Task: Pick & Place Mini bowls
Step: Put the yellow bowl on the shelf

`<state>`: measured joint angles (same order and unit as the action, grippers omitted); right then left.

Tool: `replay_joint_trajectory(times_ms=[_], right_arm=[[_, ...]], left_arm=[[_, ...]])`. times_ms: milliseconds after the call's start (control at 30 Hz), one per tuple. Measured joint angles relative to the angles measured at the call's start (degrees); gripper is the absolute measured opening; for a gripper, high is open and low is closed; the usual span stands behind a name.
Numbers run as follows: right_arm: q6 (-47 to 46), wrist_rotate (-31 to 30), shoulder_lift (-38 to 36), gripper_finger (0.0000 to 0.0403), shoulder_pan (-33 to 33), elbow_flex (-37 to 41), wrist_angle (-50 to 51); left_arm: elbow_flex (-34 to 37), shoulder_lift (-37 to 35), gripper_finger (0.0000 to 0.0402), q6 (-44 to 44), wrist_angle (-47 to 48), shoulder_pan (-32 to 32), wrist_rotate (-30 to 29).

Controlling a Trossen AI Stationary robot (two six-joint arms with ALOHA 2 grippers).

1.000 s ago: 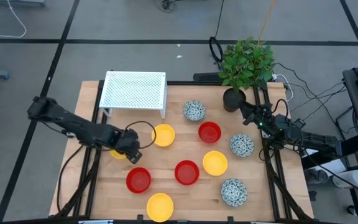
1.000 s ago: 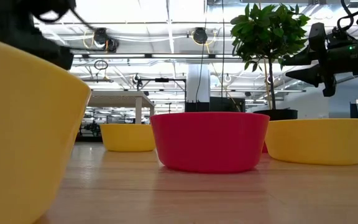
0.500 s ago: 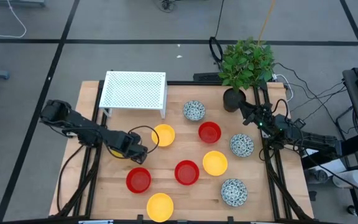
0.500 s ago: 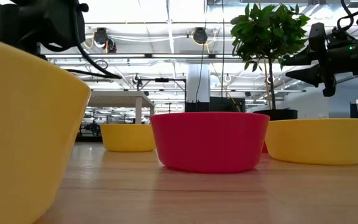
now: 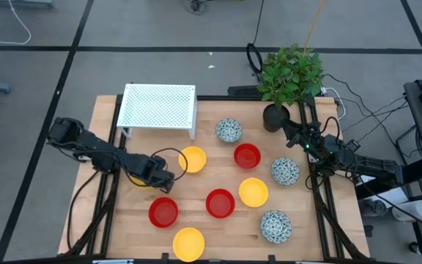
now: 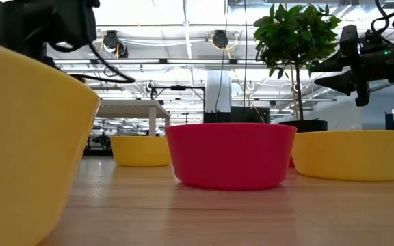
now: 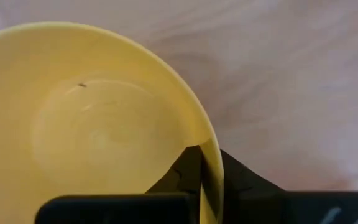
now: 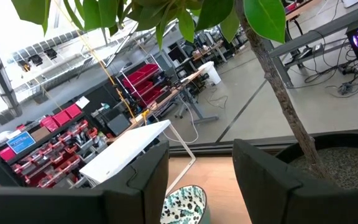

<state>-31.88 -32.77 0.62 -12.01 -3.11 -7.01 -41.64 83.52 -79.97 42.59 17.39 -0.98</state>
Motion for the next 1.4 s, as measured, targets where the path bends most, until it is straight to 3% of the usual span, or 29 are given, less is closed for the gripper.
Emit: replay_joint_trajectory(times_ms=[133, 367, 500, 700, 833, 1000, 1200, 1400], right_arm=[[0.01, -0.07, 0.00, 0.0165, 0.00, 0.00, 0.02], [0.00, -0.13, 0.00, 0.0165, 0.00, 0.00, 0.02], [0.00, -0.13, 0.00, 0.0164, 0.00, 0.00, 0.02], [0.00, -0.15, -0.02, 0.0165, 0.00, 0.00, 0.00], [0.00, -0.15, 0.00, 0.0165, 0.00, 0.00, 0.00], [0.00, -0.15, -0.02, 0.0165, 0.00, 0.02, 0.00], [0.00, -0.15, 0.00, 0.0164, 0.00, 0.00, 0.00], [0.00, -0.15, 0.00, 0.0164, 0.00, 0.00, 0.00]], left_arm=[[-3.57, 0.02, 0.0008, 1.35, -0.62, 0.00, -0.29], [-13.16, 0.05, 0.0007, 8.33, -0.68, 0.00, -6.18], [-19.60, 0.05, 0.0004, 14.99, -0.53, 0.00, -10.26], [-28.96, 0.05, 0.0005, 29.67, -0.56, -0.39, -21.28], [-33.23, 0.03, 0.0009, 39.07, -0.86, -2.60, -24.82], [-35.15, 0.03, 0.0013, 49.12, -0.75, -8.87, -25.24], [-35.17, 0.03, 0.0010, 55.72, -0.07, -21.67, -17.91], [-35.17, 0.03, 0.0017, 65.68, 3.89, -33.74, -15.00]])
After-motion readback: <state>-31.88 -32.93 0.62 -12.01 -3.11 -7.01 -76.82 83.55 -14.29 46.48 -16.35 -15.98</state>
